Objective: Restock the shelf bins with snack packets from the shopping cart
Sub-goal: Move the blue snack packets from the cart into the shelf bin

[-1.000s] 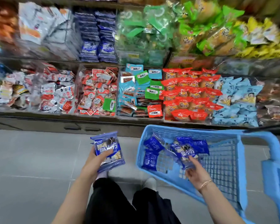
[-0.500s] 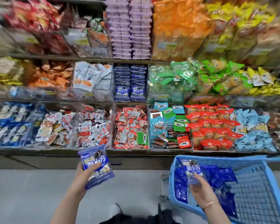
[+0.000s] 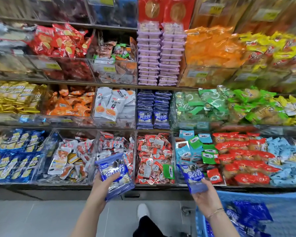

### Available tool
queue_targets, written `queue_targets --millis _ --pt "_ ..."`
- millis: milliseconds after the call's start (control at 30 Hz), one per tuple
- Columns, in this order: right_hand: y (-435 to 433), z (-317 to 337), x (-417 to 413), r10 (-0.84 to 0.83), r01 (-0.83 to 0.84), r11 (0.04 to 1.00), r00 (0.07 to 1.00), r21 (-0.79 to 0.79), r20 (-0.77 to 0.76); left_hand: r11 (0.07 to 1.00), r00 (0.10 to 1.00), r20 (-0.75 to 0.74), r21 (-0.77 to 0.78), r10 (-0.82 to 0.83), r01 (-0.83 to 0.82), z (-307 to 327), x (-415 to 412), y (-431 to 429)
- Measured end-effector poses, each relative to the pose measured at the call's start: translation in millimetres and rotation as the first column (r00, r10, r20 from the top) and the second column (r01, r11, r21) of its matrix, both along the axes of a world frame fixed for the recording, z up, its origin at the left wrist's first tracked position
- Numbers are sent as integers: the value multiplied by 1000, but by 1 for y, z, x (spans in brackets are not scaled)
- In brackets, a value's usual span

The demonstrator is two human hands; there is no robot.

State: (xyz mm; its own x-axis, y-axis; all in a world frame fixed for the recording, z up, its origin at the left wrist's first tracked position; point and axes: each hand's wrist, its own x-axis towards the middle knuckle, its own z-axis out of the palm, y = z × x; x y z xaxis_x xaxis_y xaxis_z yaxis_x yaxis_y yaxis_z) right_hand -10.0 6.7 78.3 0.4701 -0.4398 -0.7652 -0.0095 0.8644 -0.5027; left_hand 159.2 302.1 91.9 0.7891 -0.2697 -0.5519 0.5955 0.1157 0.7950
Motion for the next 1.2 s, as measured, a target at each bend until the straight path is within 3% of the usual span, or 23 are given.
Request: queue_targets --millis 200,367,633,867,1200 --pt "-25 -7 80 186 -181 980 981 -81 55 999 999 39 30 -24 23 8 45 -32" --pt "-33 2 156 330 -325 932 944 -160 -1 999 997 71 36 13 -15 15 92 -60" --pt "-46 22 269 403 -381 897 913 -221 59 999 994 111 44 21 -26 37 136 -86" --pt "-49 42 371 419 -384 883 904 -269 82 1000 981 194 24 10 -15 57 168 -82" --pt "-55 41 434 214 -189 971 961 -148 175 998 984 175 54 12 -21 52 196 -89"
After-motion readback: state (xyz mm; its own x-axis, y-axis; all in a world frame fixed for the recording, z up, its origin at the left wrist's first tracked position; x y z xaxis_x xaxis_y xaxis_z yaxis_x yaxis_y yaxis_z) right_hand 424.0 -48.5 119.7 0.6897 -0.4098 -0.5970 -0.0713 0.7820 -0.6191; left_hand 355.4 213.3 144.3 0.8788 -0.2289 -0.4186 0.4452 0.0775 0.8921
